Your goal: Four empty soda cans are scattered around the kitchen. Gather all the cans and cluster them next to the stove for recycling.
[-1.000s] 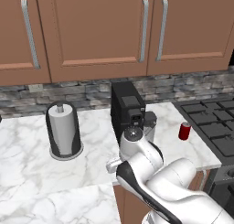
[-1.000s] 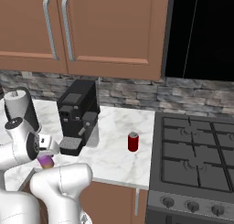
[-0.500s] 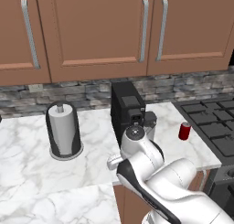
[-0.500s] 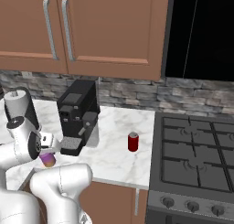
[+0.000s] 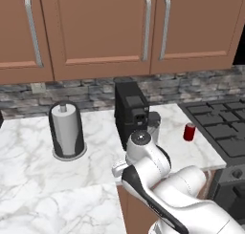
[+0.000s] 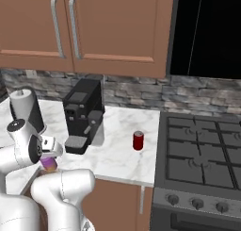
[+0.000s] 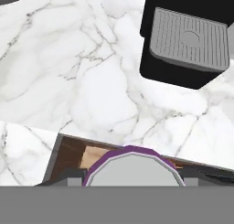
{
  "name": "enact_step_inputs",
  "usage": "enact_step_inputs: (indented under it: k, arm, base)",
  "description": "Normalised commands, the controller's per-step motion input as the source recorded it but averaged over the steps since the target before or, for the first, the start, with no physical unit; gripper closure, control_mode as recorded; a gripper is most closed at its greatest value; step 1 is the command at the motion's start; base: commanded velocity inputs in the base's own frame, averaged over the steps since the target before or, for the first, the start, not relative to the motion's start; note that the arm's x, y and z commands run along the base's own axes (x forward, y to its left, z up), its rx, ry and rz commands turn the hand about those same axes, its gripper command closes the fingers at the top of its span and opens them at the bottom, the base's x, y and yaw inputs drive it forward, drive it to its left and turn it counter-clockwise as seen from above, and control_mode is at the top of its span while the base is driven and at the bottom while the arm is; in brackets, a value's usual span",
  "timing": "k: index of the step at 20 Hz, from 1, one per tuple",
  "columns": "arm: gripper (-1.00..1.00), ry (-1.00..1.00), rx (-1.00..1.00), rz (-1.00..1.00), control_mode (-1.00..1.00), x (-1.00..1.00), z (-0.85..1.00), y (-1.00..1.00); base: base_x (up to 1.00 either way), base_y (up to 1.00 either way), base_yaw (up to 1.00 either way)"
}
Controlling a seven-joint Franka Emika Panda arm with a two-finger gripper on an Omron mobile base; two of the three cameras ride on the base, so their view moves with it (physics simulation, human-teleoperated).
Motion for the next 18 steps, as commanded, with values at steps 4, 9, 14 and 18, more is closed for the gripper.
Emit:
enact_step_inputs:
  k: [4,9,14,18]
  arm:
    - [1.0,0.0,0.0,0.0,1.0,0.0,0.0,0.0]
    - [1.0,0.0,0.0,0.0,1.0,0.0,0.0,0.0]
    - [1.0,0.0,0.0,0.0,1.0,0.0,0.0,0.0]
    - [1.0,0.0,0.0,0.0,1.0,0.0,0.0,0.0]
  base:
    - [-0.41,0.0,-0.01]
    - [0.0,-0.03,0.0]
    - [0.0,-0.39,0.0]
    - [-0.01,-0.53,0.0]
